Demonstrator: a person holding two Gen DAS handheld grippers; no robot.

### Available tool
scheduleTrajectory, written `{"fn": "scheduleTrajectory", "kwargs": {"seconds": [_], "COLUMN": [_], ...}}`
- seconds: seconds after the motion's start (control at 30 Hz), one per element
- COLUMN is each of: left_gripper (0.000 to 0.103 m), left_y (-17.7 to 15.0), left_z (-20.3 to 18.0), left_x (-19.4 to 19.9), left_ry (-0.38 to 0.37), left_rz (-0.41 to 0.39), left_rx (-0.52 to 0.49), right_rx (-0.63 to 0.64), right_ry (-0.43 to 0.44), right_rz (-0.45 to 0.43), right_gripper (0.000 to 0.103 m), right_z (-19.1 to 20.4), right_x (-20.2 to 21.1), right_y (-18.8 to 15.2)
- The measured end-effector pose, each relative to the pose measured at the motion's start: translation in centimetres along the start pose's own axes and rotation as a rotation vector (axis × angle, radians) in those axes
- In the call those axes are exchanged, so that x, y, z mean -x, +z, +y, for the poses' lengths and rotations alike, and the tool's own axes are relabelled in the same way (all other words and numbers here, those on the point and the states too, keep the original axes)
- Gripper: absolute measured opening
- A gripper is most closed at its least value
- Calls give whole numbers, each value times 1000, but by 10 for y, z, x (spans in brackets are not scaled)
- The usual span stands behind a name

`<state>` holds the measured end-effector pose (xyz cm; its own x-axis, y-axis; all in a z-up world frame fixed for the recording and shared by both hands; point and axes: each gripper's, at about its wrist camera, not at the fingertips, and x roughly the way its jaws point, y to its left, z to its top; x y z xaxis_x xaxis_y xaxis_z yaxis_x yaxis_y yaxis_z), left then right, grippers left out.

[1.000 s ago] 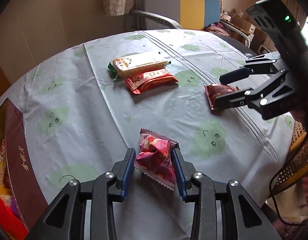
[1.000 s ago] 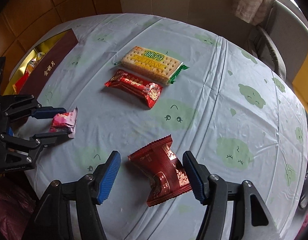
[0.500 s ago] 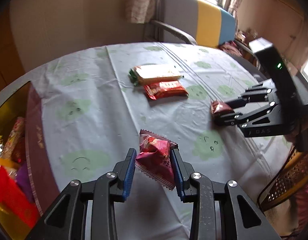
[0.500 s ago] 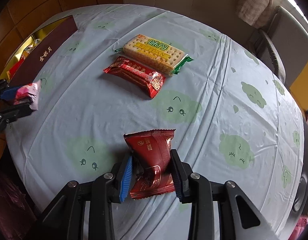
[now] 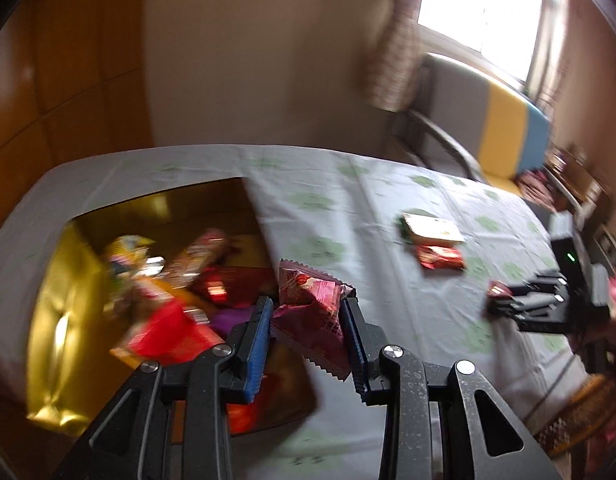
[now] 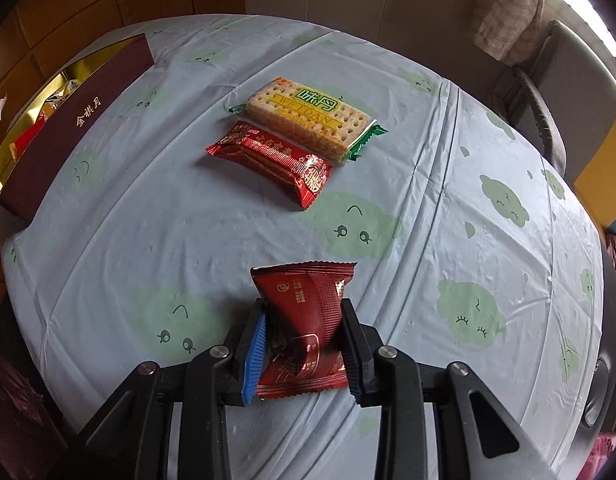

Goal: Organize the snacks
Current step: 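Carry the pink candy over the tin with the left gripper while the right gripper holds the dark red packet, then lower the pink candy into the tin with the left gripper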

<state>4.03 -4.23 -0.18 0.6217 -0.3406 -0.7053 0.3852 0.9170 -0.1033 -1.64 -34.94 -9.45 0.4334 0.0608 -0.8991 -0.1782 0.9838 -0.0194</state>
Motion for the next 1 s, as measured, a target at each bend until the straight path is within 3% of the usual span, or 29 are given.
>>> {"fn": "scheduleTrajectory", "kwargs": {"seconds": [0.23, 0.37, 0.6, 1.0], "left_gripper": [35, 35, 36, 36], "left_y": [-7, -15, -19, -19], "left_z": [86, 114, 116, 113], "left_x": [36, 52, 65, 76], "left_ry": [299, 397, 451, 466], "left_rz": [-50, -66, -91, -101], "left_rx": [174, 226, 254, 267], "right_rx": [-16, -17, -15, -9], "right_ry": [14, 13, 9, 9], "right_rz": [-3, -6, -10, -13], "right_gripper": [34, 34, 34, 34], "right_z": [-2, -3, -3, -2], "right_x": [-1, -1, 0, 0], "right_y": [-1, -1, -1, -2]}}
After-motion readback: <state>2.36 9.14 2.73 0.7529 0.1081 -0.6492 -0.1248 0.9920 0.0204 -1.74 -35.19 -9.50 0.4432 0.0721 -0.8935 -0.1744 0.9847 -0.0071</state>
